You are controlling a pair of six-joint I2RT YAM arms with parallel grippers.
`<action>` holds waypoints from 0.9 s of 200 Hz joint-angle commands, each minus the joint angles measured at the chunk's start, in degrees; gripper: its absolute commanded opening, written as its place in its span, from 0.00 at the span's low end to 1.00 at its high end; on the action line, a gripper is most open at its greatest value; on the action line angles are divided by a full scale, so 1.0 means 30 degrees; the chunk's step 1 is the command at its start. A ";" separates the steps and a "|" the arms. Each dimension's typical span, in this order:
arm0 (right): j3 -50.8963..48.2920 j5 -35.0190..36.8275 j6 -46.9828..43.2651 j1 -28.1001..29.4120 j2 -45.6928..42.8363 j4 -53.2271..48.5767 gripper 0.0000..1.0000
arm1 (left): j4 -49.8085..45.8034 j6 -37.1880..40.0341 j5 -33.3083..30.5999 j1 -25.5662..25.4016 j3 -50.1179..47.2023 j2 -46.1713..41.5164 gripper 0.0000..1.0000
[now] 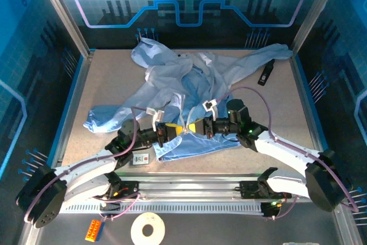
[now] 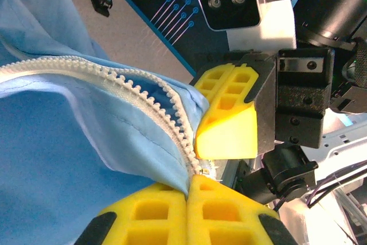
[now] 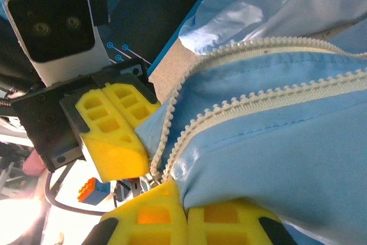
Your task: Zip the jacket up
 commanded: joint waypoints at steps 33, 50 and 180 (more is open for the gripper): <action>0.0448 -0.0435 0.0904 -0.0479 0.0476 0.2465 0.00 | 0.1063 -0.0304 0.0755 -0.0352 0.0171 0.1257 0.00; 0.0311 -0.0412 0.0843 -0.0491 0.0244 0.2528 0.00 | 0.0660 -0.0050 0.0638 -0.0338 0.0196 0.1176 0.00; -0.1221 0.0597 0.2451 -0.1165 -0.0589 0.3802 0.00 | -0.4188 0.1303 0.0415 -0.0368 0.0966 -0.0949 0.34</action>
